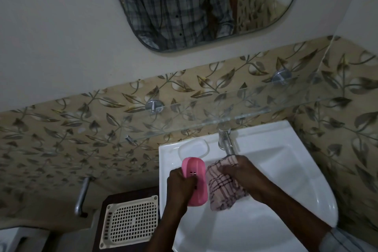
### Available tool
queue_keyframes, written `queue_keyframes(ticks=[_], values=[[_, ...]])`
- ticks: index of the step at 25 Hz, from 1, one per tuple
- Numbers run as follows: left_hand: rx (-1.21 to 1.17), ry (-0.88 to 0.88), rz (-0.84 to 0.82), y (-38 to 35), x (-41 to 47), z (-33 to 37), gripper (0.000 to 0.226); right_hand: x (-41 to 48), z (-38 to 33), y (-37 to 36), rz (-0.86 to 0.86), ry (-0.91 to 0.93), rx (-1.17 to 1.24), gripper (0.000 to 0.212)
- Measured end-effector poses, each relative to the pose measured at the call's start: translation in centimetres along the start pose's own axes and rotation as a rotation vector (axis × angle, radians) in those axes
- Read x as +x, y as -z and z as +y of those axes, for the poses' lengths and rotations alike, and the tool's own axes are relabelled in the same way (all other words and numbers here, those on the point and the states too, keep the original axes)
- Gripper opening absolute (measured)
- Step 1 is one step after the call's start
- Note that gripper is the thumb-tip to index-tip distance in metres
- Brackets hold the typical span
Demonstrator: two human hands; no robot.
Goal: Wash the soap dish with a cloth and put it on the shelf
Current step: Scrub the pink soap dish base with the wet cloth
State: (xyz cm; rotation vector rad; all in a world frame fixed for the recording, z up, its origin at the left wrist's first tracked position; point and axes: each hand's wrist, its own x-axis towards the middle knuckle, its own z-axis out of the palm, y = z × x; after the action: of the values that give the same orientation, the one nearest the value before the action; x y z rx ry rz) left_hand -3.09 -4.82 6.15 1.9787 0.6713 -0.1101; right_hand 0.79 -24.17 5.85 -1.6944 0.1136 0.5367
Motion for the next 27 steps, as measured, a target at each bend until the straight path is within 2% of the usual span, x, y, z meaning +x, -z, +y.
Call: queue_keyframes(ticks=[2,3,4,5,7,8,11,13,15,16,19,21,24,25,26,27], values=[[-0.074,0.028,-0.008,0.5,0.4,-0.3,0.005,-0.1,-0.1,0.4,0.228,0.135,-0.041,0.013],[-0.085,0.021,-0.031,0.4,0.2,-0.4,0.005,-0.5,-0.9,-0.6,0.276,0.265,-0.055,0.02],[-0.086,0.001,-0.067,0.2,-0.1,-0.4,0.006,-1.0,-1.8,-2.1,0.244,0.4,-0.066,0.027],[-0.092,-0.034,-0.101,-0.1,-0.6,-0.5,0.009,-1.5,-2.0,-4.0,0.14,0.483,-0.075,0.033],[-0.126,-0.123,-0.105,-0.4,-1.2,-0.7,0.017,-1.6,-1.0,-6.8,0.004,0.631,-0.349,0.043],[-0.145,-0.157,-0.074,-0.4,-1.6,-0.7,0.018,-1.3,-0.3,-6.9,-0.005,0.674,-0.469,0.046],[-0.199,-0.171,-0.009,-0.1,-1.6,-0.2,0.014,-0.8,0.6,-6.2,0.095,0.648,-0.499,0.049],[-0.178,-0.222,-0.073,-0.1,-1.5,0.2,0.015,-1.3,-0.4,-6.9,0.244,0.748,-0.678,0.053],[-0.196,-0.284,-0.074,-0.3,-1.9,0.1,0.022,-1.1,-0.1,-7.1,0.325,0.969,-0.887,0.05],[-0.227,-0.296,-0.035,-0.6,-2.2,0.0,0.024,-1.0,-0.1,-7.2,0.31,0.969,-0.858,0.051],[-0.357,-0.237,0.112,-2.1,-3.0,0.1,0.017,-0.7,-0.8,-7.6,0.236,0.477,-0.359,0.05],[-0.434,-0.191,0.129,-3.2,-3.8,0.3,0.013,-0.3,-0.4,-6.7,0.183,0.394,-0.32,0.045],[-0.386,-0.167,-0.036,-1.7,-3.7,0.5,0.01,0.2,-0.2,-4.7,0.139,0.508,-0.497,0.047],[-0.317,-0.133,-0.138,-0.6,-3.0,0.8,0.014,0.5,-0.4,-5.4,0.116,0.473,-0.532,0.046],[-0.257,-0.07,-0.243,0.3,-2.3,1.3,0.019,1.7,-0.2,-6.5,0.213,0.534,-0.588,0.042],[-0.233,-0.012,-0.331,1.0,-1.7,1.4,0.024,1.0,-0.1,-5.4,0.132,0.364,-0.758,0.038]])
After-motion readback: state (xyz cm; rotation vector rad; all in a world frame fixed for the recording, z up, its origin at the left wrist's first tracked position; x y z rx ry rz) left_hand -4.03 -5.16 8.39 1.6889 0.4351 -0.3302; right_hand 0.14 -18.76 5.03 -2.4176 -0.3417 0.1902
